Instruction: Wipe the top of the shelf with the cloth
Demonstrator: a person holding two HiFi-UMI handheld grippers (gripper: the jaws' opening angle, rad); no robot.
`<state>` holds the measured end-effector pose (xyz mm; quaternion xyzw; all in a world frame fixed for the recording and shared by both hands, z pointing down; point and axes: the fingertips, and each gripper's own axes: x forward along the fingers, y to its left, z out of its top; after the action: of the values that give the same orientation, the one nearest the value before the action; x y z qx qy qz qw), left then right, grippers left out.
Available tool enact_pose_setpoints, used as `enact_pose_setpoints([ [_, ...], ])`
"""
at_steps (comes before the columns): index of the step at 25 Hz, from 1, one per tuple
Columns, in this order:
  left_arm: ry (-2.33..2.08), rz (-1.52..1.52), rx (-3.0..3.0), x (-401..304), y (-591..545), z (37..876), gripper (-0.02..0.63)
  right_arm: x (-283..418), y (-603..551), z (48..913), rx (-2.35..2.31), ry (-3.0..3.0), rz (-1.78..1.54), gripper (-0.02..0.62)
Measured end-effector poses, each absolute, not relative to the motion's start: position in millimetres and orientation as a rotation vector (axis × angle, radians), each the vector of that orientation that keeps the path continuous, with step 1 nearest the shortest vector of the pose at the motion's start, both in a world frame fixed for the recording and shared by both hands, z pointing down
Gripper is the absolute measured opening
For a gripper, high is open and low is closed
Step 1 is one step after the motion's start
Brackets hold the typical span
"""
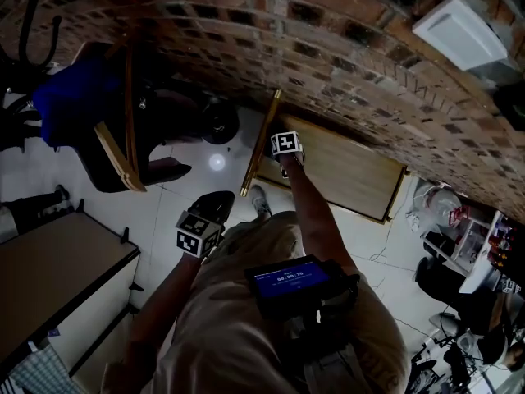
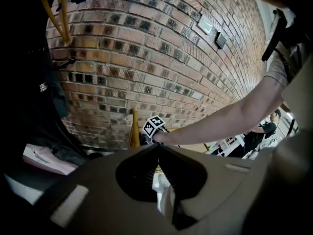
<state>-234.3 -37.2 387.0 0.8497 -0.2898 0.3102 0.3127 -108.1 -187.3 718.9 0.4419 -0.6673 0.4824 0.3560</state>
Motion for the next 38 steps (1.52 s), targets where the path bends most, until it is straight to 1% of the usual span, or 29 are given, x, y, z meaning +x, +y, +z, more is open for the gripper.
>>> enact_pose_setpoints([
  [5,-0.749,0.828,2.244,-220,-39,387,-0.021,-83,-174,724,1.162,-1.682,1.278,0.075],
  [10,-0.753,0.854,2.227,-206,-44,392,-0.021,-42,-163,734,1.184,-1.677,1.263,0.075],
  [13,-0.735,0.858,2.231,-185,-41,390,-0.021,-20,-157,731,1.204,-1.728,1.284,0.075],
  [18,-0.702,0.881,2.237,-149,-34,391,-0.021,52,-125,736,1.262,-1.593,1.275,0.075],
  [22,-0.667,0.890,2.253,-118,-29,391,-0.021,87,-104,737,1.279,-1.575,1.322,0.075],
  [26,-0.635,0.910,2.268,-88,-22,387,-0.021,135,-84,736,1.327,-1.506,1.290,0.075],
  [31,-0.618,0.927,2.284,-57,-15,383,-0.021,172,-57,741,1.348,-1.497,1.351,0.075],
  [38,-0.582,0.940,2.300,-19,-4,380,-0.021,224,-33,747,1.370,-1.493,1.356,0.075],
])
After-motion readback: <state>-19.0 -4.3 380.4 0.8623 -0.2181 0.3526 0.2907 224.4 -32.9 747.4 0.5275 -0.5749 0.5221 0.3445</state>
